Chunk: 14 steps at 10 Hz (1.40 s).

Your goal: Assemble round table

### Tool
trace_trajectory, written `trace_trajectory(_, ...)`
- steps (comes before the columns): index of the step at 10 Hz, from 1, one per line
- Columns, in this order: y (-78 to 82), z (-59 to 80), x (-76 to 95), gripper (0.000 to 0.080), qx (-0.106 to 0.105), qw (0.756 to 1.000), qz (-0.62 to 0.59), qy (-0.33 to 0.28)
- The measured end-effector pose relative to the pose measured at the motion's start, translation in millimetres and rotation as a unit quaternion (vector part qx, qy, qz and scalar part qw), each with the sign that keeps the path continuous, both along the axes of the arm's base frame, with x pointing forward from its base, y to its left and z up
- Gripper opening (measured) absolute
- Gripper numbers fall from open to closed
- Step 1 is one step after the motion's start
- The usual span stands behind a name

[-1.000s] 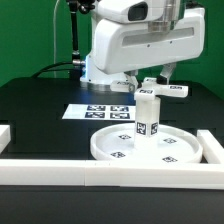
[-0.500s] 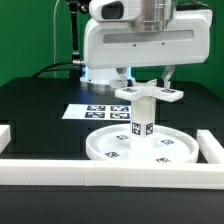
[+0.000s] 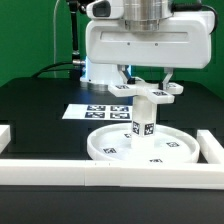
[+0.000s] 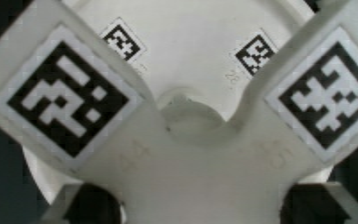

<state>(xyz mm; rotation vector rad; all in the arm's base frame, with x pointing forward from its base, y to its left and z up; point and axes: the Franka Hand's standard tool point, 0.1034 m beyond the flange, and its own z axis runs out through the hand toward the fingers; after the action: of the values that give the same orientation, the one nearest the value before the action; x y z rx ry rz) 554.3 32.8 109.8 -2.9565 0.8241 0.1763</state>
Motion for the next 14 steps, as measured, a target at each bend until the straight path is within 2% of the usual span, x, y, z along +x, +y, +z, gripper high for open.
trace_trajectory(3, 5.9, 0.3, 2.3, 0.0446, -0.006, 0.993, -0.118, 0.005)
trace_trajectory(5, 5.5, 0.3, 4.8, 0.0446, -0.008, 0.976, -0.218, 0.007)
trace_trajectory(8, 7.2, 1.1, 5.7, 0.0446, -0.013, 0.962, -0.274, 0.013)
trace_trajectory(9, 8.2, 0.6, 5.5, 0.0497, -0.013, 0.956, -0.291, 0.015)
trace_trajectory(10, 8.6, 0.4, 5.3, 0.06, -0.012, 0.959, -0.282, 0.015)
trace_trajectory(11, 8.8, 0.9, 4.6, 0.06, -0.012, 0.962, -0.272, 0.016)
trace_trajectory(12, 9.6, 5.0, 3.7, 0.064, -0.01, 0.968, -0.251, 0.021)
trace_trajectory(14, 11.1, 18.4, 4.9, 0.0647, -0.005, 0.973, -0.23, 0.025)
